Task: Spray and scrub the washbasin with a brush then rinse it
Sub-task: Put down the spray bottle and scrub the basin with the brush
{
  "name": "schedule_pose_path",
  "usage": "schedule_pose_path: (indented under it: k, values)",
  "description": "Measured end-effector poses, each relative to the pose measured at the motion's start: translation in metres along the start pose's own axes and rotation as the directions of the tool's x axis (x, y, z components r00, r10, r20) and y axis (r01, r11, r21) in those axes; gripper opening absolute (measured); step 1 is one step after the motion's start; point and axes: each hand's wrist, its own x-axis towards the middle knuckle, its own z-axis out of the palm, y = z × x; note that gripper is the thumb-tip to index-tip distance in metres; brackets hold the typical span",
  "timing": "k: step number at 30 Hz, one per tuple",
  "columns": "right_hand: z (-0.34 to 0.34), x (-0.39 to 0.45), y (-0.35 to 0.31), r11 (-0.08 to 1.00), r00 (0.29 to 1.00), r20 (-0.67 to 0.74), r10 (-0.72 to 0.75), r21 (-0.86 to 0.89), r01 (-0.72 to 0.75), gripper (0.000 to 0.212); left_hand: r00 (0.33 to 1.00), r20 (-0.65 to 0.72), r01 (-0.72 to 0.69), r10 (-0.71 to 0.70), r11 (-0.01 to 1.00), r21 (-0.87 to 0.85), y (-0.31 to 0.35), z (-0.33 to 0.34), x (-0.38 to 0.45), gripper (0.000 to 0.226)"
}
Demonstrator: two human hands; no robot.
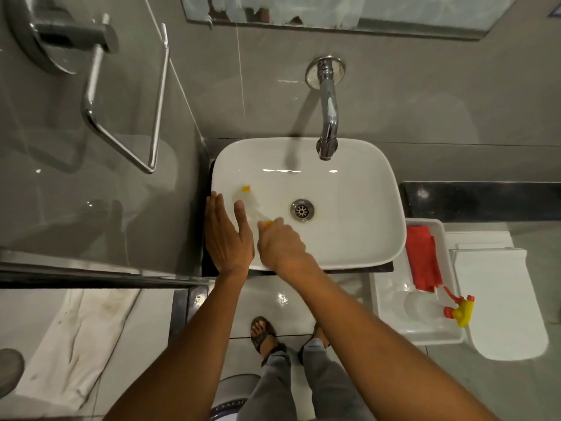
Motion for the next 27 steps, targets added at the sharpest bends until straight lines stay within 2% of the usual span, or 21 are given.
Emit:
schedule_pose_path:
  k: [4,7,9,11,14,16,19,21,24,27]
  values:
    - [-0.036,0.049,0.019,0.995,0.970,-0.242,-0.028,-0.100,0.003,0.050,1.000,-0.011,0.002,-0.003,1.000,-0.030,-0.001,0.001,-0.001,0.083]
    - [-0.076,0.063,0.071,0.989,0.944,-0.325,0.054,-0.115,-0.096,0.050,1.000,-0.007,0.010,-0.010,1.000,-0.014,-0.003,0.002,-0.001,0.079]
    - [-0.103,0.055,0.118,0.959,0.944,-0.307,0.121,-0.208,-0.191,0.047,1.000,-0.003,0.012,-0.012,1.000,-0.016,-0.002,0.001,-0.001,0.082]
    - [-0.124,0.031,0.152,0.896,0.960,-0.235,0.149,-0.378,-0.231,0.044,1.000,-0.003,0.005,-0.005,1.000,-0.016,-0.002,0.001,-0.001,0.082]
    - [-0.118,-0.016,0.161,0.869,0.990,-0.007,0.142,-0.478,-0.128,0.042,1.000,0.008,0.004,-0.004,1.000,-0.009,-0.004,0.003,-0.001,0.078]
    - [-0.097,-0.046,0.154,0.911,0.980,0.145,0.133,-0.408,-0.063,0.040,1.000,0.007,0.003,-0.003,1.000,-0.006,-0.004,0.003,-0.001,0.077]
    - [-0.064,-0.072,0.129,0.980,0.969,0.247,0.022,-0.196,0.028,0.025,1.000,-0.013,-0.014,0.014,1.000,-0.010,-0.002,0.001,-0.002,0.083]
    - [-0.045,-0.072,0.100,0.998,0.956,0.292,-0.019,-0.049,0.034,0.029,0.999,-0.023,-0.023,0.023,1.000,-0.011,-0.001,0.000,-0.002,0.087]
    - [-0.006,-0.055,0.062,0.999,0.975,0.217,-0.050,0.002,0.051,0.031,0.999,-0.029,-0.029,0.028,0.999,-0.018,0.001,-0.001,-0.004,0.092]
    - [0.018,-0.047,0.044,0.997,0.995,0.088,-0.041,0.066,0.035,0.044,0.998,-0.050,-0.045,0.044,0.999,-0.014,0.002,-0.001,-0.005,0.096]
